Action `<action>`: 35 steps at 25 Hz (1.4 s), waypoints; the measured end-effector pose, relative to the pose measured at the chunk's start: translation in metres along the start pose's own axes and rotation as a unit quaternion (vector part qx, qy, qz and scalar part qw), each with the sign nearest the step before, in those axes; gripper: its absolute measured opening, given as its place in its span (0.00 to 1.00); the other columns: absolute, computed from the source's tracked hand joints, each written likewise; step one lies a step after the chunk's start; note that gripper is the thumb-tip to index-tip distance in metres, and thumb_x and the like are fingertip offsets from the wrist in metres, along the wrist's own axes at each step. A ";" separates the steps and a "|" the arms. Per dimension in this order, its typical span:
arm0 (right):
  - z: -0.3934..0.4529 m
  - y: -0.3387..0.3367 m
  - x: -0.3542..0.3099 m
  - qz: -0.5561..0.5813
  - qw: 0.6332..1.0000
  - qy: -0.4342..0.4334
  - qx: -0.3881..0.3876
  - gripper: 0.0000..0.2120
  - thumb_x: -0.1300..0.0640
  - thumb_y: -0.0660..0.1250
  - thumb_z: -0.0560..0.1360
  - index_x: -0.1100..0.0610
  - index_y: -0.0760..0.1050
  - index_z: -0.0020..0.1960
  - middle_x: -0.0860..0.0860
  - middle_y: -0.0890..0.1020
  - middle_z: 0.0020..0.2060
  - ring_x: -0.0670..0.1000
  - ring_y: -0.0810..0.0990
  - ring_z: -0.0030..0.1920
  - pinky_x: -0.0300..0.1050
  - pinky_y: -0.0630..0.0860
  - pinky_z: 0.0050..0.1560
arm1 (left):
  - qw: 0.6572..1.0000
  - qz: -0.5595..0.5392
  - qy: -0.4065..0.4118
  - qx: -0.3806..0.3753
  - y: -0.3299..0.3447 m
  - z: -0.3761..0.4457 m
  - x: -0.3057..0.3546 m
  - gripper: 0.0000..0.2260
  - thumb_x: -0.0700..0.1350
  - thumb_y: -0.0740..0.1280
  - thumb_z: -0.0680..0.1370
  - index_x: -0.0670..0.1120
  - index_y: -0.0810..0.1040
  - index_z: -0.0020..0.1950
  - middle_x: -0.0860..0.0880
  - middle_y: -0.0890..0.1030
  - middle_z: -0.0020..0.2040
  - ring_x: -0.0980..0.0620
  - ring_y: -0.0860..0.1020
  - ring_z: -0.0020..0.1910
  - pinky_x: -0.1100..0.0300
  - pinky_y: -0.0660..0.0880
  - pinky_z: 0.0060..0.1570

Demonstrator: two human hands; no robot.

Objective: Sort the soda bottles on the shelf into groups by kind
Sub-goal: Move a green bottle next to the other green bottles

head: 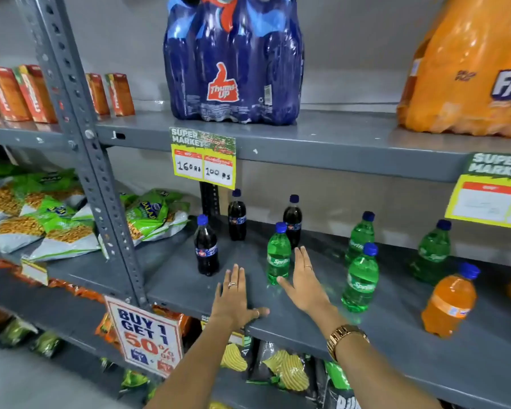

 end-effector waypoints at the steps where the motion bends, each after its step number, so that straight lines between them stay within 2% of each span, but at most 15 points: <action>1: 0.006 0.006 -0.001 0.018 1.000 0.002 -0.004 0.39 0.52 0.63 0.76 0.62 0.40 0.74 0.57 0.44 0.76 0.53 0.46 0.76 0.46 0.53 0.73 | 1.000 -0.006 0.000 -0.017 0.006 0.003 -0.002 0.51 0.68 0.64 0.71 0.42 0.37 0.76 0.46 0.38 0.78 0.46 0.39 0.76 0.46 0.43 0.75; 3: 0.017 0.012 0.003 0.060 0.998 0.021 -0.005 0.40 0.53 0.66 0.74 0.61 0.42 0.74 0.59 0.52 0.75 0.55 0.51 0.75 0.49 0.54 0.73 | 0.999 0.004 0.007 -0.043 0.014 0.008 -0.004 0.50 0.69 0.61 0.71 0.42 0.39 0.77 0.45 0.39 0.78 0.47 0.40 0.77 0.46 0.41 0.75; 7: 0.027 0.021 0.011 0.149 0.985 0.077 0.035 0.39 0.55 0.70 0.71 0.58 0.49 0.72 0.59 0.69 0.68 0.59 0.66 0.68 0.54 0.67 0.66 | 0.998 0.042 0.020 -0.047 0.023 0.014 -0.007 0.47 0.71 0.55 0.72 0.42 0.41 0.77 0.46 0.42 0.79 0.48 0.41 0.77 0.45 0.39 0.74; 10: 0.028 0.024 0.020 0.169 0.977 0.108 0.069 0.29 0.59 0.70 0.71 0.59 0.58 0.65 0.60 0.75 0.60 0.61 0.72 0.63 0.49 0.70 0.59 | 0.998 0.047 0.022 -0.047 0.026 0.017 -0.008 0.47 0.72 0.54 0.72 0.42 0.41 0.77 0.46 0.42 0.79 0.48 0.41 0.77 0.45 0.38 0.74; 13: 0.026 0.028 0.020 0.168 0.976 0.115 0.079 0.23 0.60 0.69 0.72 0.60 0.60 0.61 0.62 0.76 0.58 0.61 0.72 0.61 0.49 0.70 0.56 | 0.997 0.052 0.019 -0.052 0.028 0.018 -0.010 0.47 0.72 0.54 0.72 0.42 0.41 0.77 0.46 0.42 0.79 0.48 0.41 0.77 0.45 0.38 0.73; 17: 0.016 0.023 0.019 0.164 0.977 0.105 0.091 0.24 0.60 0.68 0.73 0.61 0.59 0.63 0.63 0.75 0.59 0.62 0.71 0.62 0.53 0.71 0.58 | 0.997 0.060 0.019 -0.050 0.027 0.017 -0.009 0.47 0.72 0.53 0.72 0.42 0.41 0.77 0.46 0.42 0.79 0.48 0.41 0.77 0.45 0.38 0.74; 22: -0.011 0.011 0.023 0.150 0.979 0.100 0.098 0.27 0.59 0.68 0.73 0.60 0.58 0.66 0.62 0.75 0.59 0.61 0.71 0.62 0.53 0.71 0.59 | 0.996 0.064 0.009 -0.053 0.023 0.012 -0.006 0.44 0.70 0.53 0.74 0.42 0.41 0.77 0.47 0.42 0.79 0.48 0.40 0.77 0.44 0.38 0.73; 24: -0.030 0.003 0.028 0.142 0.979 0.095 0.107 0.29 0.58 0.68 0.73 0.59 0.57 0.68 0.60 0.75 0.60 0.60 0.72 0.63 0.51 0.70 0.59 | 0.996 0.089 0.013 -0.024 0.018 0.006 0.002 0.40 0.67 0.52 0.77 0.43 0.41 0.77 0.47 0.42 0.79 0.48 0.40 0.77 0.44 0.38 0.73; 27: -0.065 -0.015 0.045 0.119 0.980 0.102 0.126 0.32 0.56 0.68 0.73 0.60 0.55 0.70 0.61 0.74 0.63 0.61 0.71 0.64 0.51 0.69 0.61 | 0.987 0.150 0.035 0.052 0.010 -0.010 0.028 0.32 0.57 0.51 0.81 0.43 0.39 0.77 0.46 0.42 0.79 0.49 0.39 0.76 0.44 0.40 0.74; 29: -0.091 -0.030 0.061 0.114 0.977 0.109 0.144 0.33 0.55 0.67 0.73 0.61 0.54 0.71 0.61 0.72 0.65 0.60 0.70 0.65 0.52 0.68 0.62 | 0.984 0.157 0.046 0.076 0.013 -0.021 0.052 0.30 0.52 0.51 0.82 0.42 0.38 0.76 0.45 0.41 0.79 0.48 0.38 0.76 0.44 0.40 0.74; 35: -0.159 -0.085 0.115 0.112 0.965 0.130 0.198 0.32 0.55 0.68 0.72 0.60 0.57 0.70 0.60 0.74 0.63 0.61 0.71 0.64 0.52 0.69 0.59 | 0.990 0.118 0.063 0.042 0.046 -0.045 0.128 0.31 0.54 0.52 0.82 0.41 0.40 0.77 0.45 0.41 0.78 0.47 0.38 0.76 0.43 0.40 0.73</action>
Point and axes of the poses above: each hand's wrist, its own z-axis towards the middle knuckle, its own y-axis out of the palm, x = y × z, the point moved 10 cm from there along z, towards the middle knuckle
